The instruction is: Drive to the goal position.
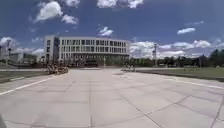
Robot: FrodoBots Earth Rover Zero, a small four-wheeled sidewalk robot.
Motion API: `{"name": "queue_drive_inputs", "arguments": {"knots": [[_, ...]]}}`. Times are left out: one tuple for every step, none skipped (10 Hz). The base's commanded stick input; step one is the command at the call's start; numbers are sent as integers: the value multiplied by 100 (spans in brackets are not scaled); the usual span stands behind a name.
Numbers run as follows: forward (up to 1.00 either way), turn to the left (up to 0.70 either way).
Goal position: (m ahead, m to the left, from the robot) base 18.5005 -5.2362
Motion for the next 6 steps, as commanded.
{"name": "queue_drive_inputs", "arguments": {"knots": [[70,0],[70,0],[70,0],[70,0],[70,0],[70,0]]}}
